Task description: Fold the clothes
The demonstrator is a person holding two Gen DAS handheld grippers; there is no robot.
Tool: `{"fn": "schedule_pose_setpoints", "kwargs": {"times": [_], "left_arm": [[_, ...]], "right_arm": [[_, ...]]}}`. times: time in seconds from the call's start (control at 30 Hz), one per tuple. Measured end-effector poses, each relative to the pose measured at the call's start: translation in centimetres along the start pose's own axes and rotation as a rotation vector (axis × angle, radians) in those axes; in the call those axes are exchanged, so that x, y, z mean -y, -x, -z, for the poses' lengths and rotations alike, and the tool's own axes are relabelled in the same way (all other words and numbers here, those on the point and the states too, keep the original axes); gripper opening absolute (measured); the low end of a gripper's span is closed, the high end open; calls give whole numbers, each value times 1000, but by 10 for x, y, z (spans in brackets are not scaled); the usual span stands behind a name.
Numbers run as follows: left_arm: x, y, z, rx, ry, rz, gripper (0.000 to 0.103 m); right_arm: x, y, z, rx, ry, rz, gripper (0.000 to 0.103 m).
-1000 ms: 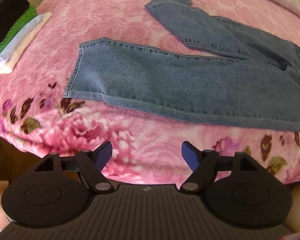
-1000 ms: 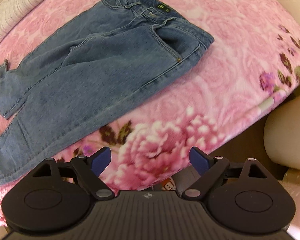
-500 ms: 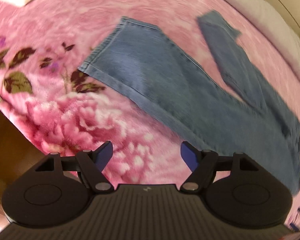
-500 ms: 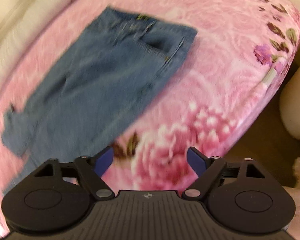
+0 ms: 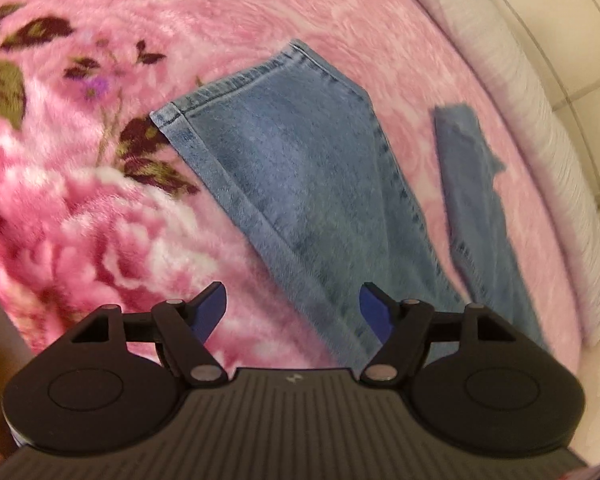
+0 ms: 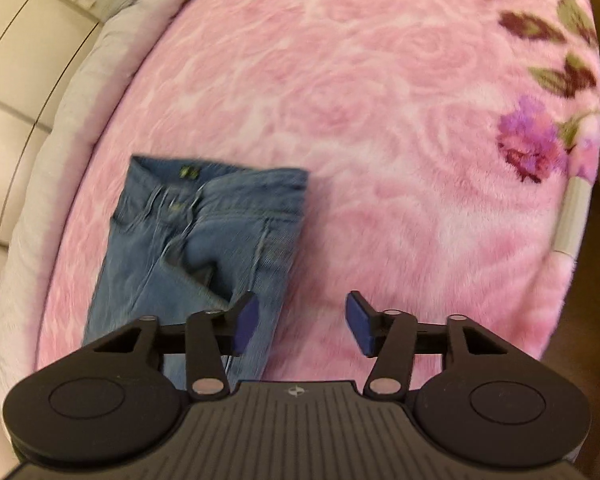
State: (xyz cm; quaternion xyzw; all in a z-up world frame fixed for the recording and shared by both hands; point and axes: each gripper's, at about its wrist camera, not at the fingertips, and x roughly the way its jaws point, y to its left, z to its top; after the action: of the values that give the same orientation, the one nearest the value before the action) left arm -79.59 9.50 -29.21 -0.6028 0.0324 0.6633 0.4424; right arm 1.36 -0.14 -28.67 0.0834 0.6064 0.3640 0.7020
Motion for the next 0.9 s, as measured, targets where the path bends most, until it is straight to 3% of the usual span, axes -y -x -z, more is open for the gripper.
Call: {"fn": "schedule_pose_setpoints", "kwargs": {"times": [0.17, 0.33, 0.4, 0.43, 0.53, 0.57, 0.67, 0.73, 0.8, 0.87, 0.9], "left_arm": [[-21, -15, -9, 72, 180, 40, 72], [-38, -30, -13, 160, 383, 130, 78], [-45, -34, -16, 194, 466, 162, 78], [-47, -36, -17, 205, 488, 166, 71], [-38, -27, -31, 224, 362, 108, 15], [-35, -23, -36, 230, 308, 87, 11], [-19, -3, -49, 268, 121, 65, 10], [-5, 20, -52, 322, -17, 91, 10], [-3, 30, -54, 334, -113, 66, 13], [-26, 15, -56, 250, -31, -12, 31], [-40, 6, -57, 206, 41, -50, 32]], "right_arm": [[8, -19, -9, -5, -60, -37, 62], [6, -32, -15, 10, -67, -66, 65], [5, -35, -18, 18, -77, -72, 65], [4, -36, -20, 22, -79, -73, 65], [-3, -41, -23, 28, -52, -73, 59], [-6, -42, -24, 27, -36, -71, 40], [-17, -35, -26, 26, 18, -68, 18], [-24, -22, -25, 38, 55, -80, 17], [-27, -2, -23, 56, 78, -137, 16], [-30, 7, -18, 43, 107, -126, 18], [-30, 8, -15, 30, 124, -100, 21]]}}
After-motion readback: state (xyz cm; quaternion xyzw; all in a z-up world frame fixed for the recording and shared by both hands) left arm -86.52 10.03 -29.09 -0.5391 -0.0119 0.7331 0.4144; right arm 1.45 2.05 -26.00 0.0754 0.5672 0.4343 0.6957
